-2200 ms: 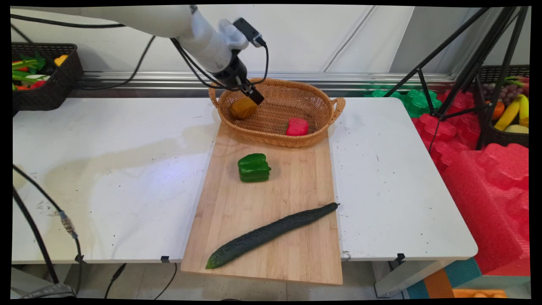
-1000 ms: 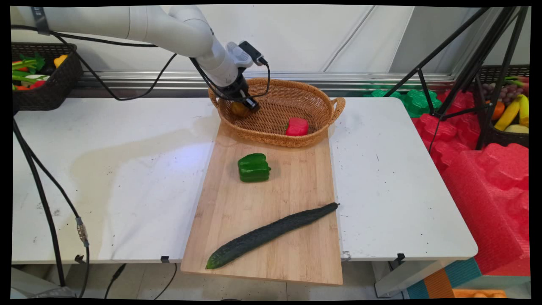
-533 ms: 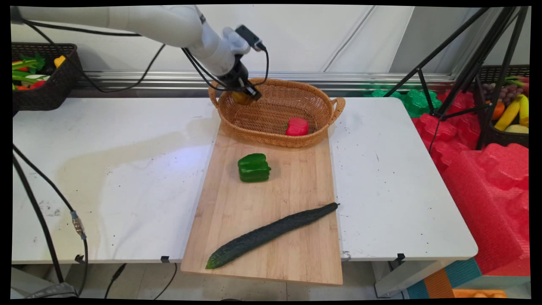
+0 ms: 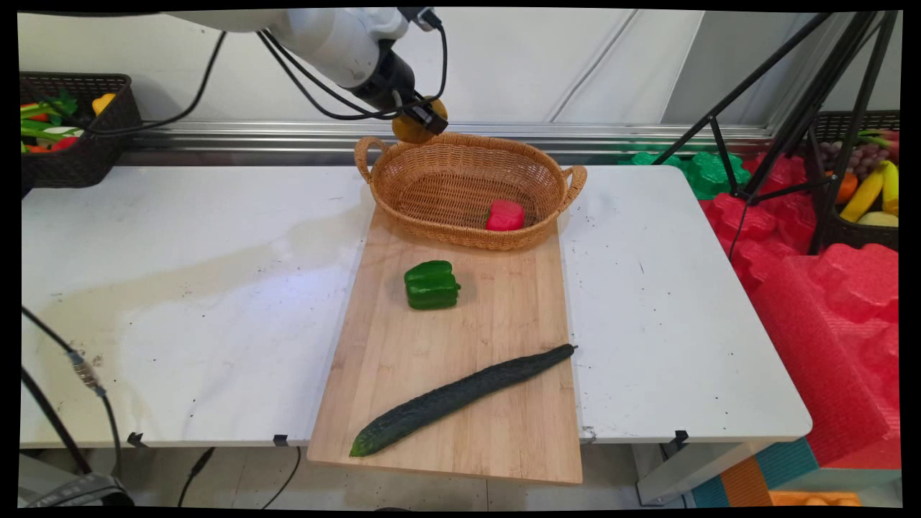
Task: Place the picked object on the cutting board
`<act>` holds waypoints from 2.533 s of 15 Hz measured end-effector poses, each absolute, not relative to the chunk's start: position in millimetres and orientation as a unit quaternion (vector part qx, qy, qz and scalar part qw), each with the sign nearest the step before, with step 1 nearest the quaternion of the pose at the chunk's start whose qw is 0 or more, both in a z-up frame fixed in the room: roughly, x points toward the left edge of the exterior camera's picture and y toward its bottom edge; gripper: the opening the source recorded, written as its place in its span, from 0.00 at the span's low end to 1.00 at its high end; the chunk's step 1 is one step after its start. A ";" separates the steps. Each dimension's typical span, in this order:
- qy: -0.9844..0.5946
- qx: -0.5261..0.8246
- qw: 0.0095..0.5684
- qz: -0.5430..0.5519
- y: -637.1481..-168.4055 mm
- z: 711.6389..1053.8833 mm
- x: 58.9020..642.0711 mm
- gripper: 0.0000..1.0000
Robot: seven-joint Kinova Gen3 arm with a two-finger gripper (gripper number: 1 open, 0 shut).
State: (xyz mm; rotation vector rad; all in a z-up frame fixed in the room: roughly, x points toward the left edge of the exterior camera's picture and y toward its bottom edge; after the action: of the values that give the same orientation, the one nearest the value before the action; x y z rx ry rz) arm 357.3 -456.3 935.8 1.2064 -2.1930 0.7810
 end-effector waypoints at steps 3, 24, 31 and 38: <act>-0.818 0.428 0.268 0.277 -423.0 950.4 352.2 0.00; -0.920 0.274 0.220 0.176 -252.1 913.5 321.9 0.00; -0.941 0.229 0.192 0.161 -245.3 881.5 310.5 0.00; -0.956 0.191 0.171 0.144 -250.0 841.7 298.6 0.00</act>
State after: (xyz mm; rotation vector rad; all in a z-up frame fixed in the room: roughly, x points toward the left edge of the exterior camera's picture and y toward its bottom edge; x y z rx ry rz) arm 298.6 -250.0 841.7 0.5433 -2.7146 0.4093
